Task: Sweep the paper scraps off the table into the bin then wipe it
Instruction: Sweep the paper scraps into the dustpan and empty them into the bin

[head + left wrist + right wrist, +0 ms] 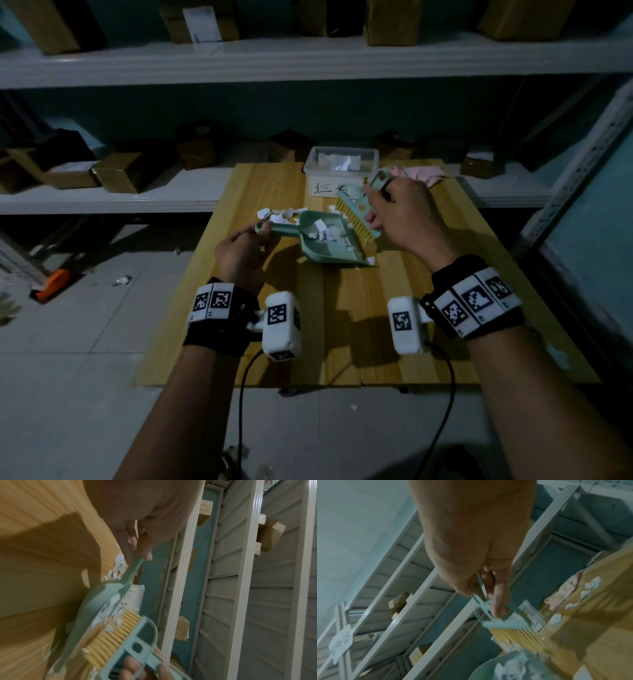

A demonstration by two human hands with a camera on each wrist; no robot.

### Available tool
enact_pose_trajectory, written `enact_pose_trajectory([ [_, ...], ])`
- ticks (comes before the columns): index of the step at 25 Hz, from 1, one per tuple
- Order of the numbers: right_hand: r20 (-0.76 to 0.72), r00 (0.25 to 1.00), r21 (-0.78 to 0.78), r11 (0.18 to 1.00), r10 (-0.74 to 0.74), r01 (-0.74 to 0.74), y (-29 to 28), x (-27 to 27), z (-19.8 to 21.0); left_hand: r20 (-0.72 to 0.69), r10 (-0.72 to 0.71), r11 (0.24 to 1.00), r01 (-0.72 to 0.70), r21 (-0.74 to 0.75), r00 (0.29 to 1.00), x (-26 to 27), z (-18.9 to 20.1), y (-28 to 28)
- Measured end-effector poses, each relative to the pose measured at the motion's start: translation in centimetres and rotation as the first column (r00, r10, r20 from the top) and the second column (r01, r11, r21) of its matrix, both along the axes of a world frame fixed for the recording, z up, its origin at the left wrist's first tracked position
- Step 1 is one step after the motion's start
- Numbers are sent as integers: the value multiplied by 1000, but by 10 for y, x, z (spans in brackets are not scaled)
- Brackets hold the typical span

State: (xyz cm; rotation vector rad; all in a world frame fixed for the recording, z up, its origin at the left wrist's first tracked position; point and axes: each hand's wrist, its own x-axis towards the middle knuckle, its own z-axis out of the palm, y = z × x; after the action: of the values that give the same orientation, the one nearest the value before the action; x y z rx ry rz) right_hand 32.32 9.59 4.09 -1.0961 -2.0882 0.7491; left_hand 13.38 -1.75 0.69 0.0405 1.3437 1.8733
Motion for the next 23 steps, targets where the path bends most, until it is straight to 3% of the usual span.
enact_pose_trajectory([
  [4,-191,960,5,978,-203,208,11,15,-1,73,19,998,-23,64,997,-6,0,-2],
  [9,-404,874,-200,958,-270,204,16,31,1,135,39,987,-59,148,990,0,-6,-1],
  [14,-370,873,-156,947,-319,280,19,39,1,123,33,984,-54,167,992,11,-3,-4],
  [17,-408,823,-164,919,-395,359,24,49,5,122,56,980,-78,183,991,9,-2,-2],
  [20,-519,755,-268,915,-401,302,25,57,15,122,99,973,-122,198,988,8,1,7],
  [23,-596,718,-397,909,-361,127,21,64,24,108,76,979,-95,180,991,16,4,21],
])
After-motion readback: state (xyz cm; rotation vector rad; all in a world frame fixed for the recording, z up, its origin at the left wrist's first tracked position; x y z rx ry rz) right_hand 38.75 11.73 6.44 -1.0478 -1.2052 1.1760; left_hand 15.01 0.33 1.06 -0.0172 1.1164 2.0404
